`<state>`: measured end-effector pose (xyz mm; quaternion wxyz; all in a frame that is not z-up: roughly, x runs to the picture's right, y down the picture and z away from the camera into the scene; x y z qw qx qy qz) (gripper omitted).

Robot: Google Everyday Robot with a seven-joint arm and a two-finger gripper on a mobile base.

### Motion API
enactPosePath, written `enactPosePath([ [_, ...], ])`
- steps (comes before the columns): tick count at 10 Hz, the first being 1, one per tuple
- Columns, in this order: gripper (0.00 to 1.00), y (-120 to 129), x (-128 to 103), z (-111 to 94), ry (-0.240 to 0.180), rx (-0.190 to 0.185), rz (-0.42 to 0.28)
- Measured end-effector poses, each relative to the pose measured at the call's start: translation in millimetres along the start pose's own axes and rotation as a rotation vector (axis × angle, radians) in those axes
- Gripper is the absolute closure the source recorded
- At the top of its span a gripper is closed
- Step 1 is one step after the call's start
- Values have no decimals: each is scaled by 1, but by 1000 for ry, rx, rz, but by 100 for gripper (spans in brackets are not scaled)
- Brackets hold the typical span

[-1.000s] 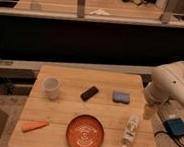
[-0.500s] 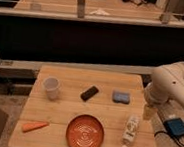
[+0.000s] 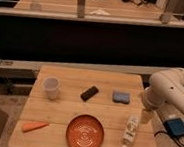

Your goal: Place the bottle in the ceramic bowl

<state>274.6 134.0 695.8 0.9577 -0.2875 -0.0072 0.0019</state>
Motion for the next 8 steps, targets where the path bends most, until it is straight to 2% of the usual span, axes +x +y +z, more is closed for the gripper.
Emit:
enactPosePath([
  [3, 20, 9, -5, 13, -11, -6, -38],
  [8, 20, 19, -9, 24, -15, -6, -110],
])
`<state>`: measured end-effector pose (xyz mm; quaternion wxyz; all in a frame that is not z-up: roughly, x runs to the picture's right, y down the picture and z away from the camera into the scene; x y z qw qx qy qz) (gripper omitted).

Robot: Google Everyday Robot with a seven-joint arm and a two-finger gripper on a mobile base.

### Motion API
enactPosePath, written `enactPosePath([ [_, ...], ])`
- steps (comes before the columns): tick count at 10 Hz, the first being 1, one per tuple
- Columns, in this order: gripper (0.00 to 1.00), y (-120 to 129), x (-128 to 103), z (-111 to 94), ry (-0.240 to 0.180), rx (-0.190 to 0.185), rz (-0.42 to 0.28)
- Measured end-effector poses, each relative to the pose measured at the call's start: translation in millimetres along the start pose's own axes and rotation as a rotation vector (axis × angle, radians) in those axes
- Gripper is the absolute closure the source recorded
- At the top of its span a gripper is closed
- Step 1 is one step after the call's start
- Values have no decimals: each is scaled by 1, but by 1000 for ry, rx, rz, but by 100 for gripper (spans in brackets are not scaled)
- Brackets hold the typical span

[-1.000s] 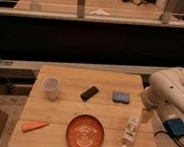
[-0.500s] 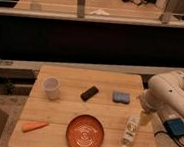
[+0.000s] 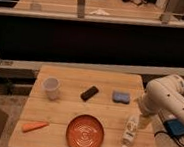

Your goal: Place the bottle in the ceramic bowl

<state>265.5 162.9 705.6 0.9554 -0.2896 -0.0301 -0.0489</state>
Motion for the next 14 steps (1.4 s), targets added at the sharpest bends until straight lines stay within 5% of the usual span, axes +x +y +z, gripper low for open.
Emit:
enactPosePath([
  [14, 20, 25, -1, 35, 14, -4, -329],
])
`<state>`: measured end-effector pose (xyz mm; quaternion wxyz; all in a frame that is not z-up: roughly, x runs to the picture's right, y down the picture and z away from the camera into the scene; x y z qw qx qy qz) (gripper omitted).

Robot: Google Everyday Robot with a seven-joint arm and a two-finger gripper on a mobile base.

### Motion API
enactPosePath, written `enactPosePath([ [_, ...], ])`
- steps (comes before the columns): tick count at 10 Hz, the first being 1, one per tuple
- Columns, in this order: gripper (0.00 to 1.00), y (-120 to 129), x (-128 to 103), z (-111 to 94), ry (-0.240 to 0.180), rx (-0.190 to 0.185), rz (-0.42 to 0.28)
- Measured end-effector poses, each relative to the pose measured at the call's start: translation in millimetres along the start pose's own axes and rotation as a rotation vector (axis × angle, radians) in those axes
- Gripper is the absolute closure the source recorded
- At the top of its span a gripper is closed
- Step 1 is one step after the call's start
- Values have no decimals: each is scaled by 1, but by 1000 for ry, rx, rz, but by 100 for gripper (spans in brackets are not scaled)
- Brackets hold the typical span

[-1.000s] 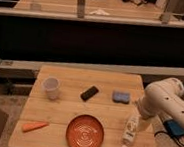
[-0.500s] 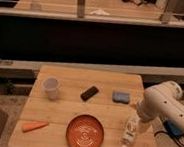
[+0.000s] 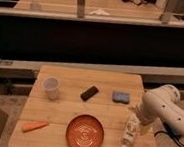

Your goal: Place the bottle in the ceramic bowl

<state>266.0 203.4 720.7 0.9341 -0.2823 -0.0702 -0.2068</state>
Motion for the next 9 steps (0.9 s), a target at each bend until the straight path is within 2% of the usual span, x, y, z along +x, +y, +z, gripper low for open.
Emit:
enactPosePath([
  [3, 20, 3, 0, 4, 6, 0, -28],
  [4, 20, 8, -3, 10, 17, 0, -72],
  [9, 20, 15, -6, 24, 33, 0, -159],
])
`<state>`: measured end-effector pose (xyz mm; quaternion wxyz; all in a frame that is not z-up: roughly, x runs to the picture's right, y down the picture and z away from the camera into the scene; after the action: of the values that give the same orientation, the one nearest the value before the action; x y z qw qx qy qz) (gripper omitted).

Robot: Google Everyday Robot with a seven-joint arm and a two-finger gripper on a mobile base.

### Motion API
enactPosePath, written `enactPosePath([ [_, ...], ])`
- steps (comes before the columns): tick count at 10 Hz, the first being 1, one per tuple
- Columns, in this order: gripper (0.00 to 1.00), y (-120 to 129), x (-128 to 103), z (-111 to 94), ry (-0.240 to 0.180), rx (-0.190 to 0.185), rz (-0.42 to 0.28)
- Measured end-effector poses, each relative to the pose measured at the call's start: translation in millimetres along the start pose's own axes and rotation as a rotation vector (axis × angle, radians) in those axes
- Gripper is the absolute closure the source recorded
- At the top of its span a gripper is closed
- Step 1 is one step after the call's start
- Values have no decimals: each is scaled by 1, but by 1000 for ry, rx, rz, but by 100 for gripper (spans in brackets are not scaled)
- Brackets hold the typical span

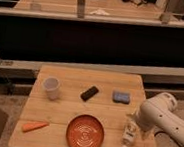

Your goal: Place the bottle in the ceramic bowl

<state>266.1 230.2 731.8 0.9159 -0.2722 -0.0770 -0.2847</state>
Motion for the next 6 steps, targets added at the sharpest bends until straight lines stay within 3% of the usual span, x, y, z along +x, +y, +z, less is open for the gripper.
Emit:
enactPosePath([
  [6, 20, 6, -2, 15, 12, 2, -74],
])
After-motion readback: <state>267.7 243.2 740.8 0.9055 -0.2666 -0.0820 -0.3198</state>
